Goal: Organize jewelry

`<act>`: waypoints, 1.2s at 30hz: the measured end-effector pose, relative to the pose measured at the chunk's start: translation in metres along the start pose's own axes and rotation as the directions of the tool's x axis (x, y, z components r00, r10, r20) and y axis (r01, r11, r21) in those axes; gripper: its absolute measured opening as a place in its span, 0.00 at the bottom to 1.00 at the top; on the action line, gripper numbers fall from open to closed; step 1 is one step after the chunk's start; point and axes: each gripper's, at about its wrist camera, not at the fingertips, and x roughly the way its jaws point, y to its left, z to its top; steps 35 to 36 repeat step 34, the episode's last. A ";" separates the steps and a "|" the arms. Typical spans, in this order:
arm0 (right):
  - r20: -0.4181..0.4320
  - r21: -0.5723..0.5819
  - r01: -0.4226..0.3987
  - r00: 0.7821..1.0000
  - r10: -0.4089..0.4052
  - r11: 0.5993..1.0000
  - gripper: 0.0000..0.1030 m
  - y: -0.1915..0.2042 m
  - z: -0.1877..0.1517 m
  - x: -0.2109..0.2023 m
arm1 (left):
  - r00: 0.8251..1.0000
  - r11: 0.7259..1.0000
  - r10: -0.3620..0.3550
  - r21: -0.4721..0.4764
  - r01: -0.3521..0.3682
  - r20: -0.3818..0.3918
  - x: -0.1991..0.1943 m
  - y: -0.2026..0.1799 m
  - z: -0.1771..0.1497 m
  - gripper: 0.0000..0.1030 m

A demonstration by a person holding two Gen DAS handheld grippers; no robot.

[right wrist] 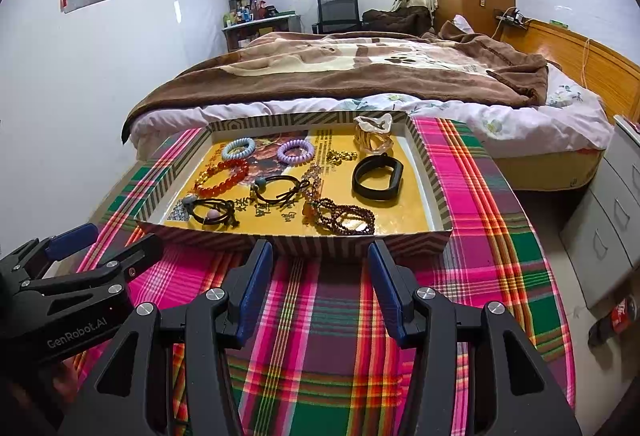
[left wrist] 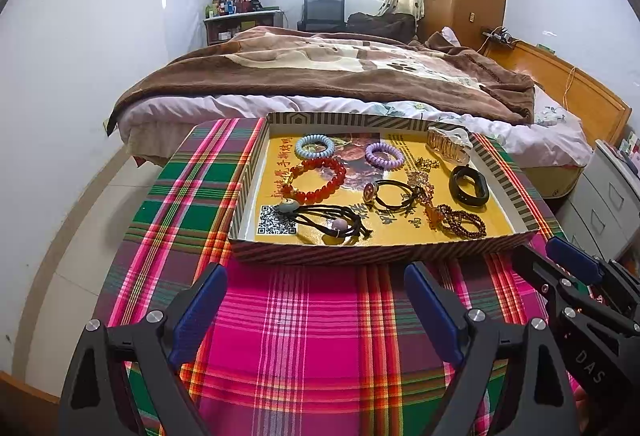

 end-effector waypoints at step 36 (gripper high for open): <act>-0.003 0.006 0.000 1.000 0.000 1.000 0.49 -0.002 0.000 0.003 | 1.000 1.000 0.018 -0.001 -0.018 0.008 0.001 0.001 -0.001 0.88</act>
